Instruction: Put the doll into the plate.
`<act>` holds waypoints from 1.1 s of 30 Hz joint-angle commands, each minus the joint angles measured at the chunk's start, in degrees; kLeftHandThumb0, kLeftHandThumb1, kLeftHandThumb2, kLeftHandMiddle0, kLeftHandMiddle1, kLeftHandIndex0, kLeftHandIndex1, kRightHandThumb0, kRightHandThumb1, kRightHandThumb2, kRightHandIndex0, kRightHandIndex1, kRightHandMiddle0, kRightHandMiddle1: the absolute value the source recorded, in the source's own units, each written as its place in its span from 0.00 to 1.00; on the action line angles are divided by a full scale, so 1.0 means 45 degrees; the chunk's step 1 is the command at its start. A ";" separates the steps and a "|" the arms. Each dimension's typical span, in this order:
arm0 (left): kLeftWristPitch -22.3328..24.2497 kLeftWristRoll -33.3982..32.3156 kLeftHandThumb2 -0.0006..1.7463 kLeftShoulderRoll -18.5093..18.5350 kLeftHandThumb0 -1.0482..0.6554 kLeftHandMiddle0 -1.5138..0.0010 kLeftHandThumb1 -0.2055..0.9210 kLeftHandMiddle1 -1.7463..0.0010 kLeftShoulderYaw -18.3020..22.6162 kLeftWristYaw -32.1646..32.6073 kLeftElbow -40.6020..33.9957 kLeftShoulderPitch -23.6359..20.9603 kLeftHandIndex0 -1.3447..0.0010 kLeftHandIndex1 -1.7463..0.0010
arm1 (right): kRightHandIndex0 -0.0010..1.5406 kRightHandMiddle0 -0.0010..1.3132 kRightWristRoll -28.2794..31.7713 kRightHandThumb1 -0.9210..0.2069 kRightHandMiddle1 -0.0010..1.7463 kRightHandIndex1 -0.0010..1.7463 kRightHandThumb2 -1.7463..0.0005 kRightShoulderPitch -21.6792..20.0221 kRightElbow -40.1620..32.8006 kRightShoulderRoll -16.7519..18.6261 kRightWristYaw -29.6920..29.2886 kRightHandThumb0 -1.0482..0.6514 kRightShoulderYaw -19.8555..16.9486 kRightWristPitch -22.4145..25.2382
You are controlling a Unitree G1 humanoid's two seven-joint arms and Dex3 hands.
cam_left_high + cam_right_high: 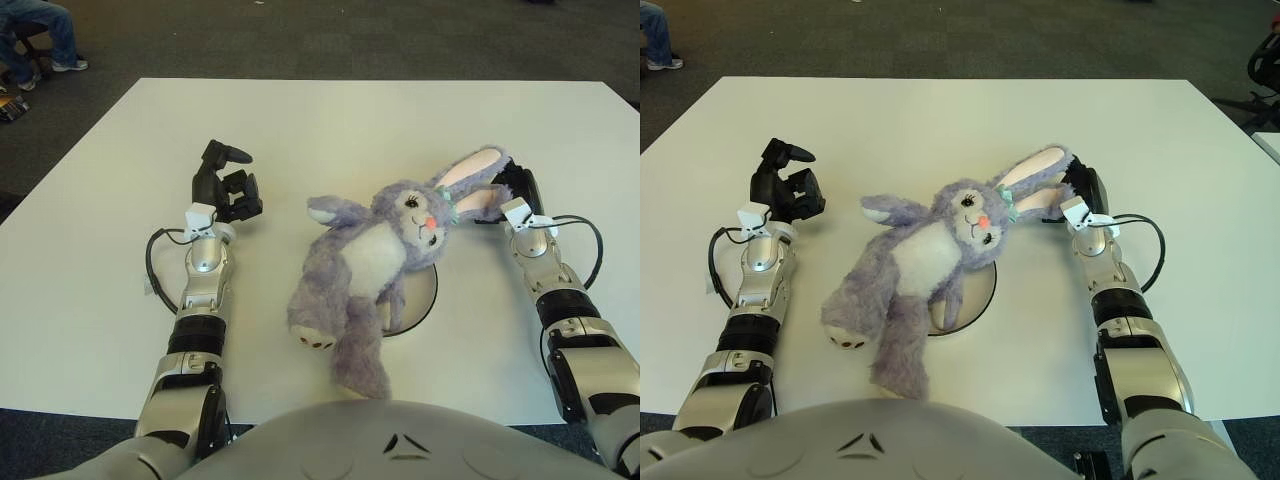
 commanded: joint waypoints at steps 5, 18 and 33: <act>0.0451 -0.0543 0.66 -0.0561 0.36 0.20 0.58 0.00 -0.0059 -0.0387 0.0534 0.1228 0.62 0.00 | 0.41 0.38 0.0342 0.50 0.95 0.86 0.34 0.0126 0.0367 0.0627 -0.0056 0.61 -0.0325 0.0801; 0.0826 -0.0793 0.65 -0.0562 0.36 0.24 0.60 0.00 -0.0131 -0.0641 0.0439 0.1308 0.63 0.00 | 0.43 0.34 0.4487 0.58 1.00 0.93 0.24 -0.0089 -0.0086 0.2367 0.2267 0.61 -0.2529 0.2025; 0.1307 -0.0811 0.63 -0.0817 0.37 0.22 0.62 0.00 -0.0195 -0.0476 0.0318 0.1403 0.65 0.00 | 0.39 0.37 0.5594 0.57 0.95 1.00 0.24 0.0145 -0.1419 0.3031 0.2626 0.61 -0.3360 0.3603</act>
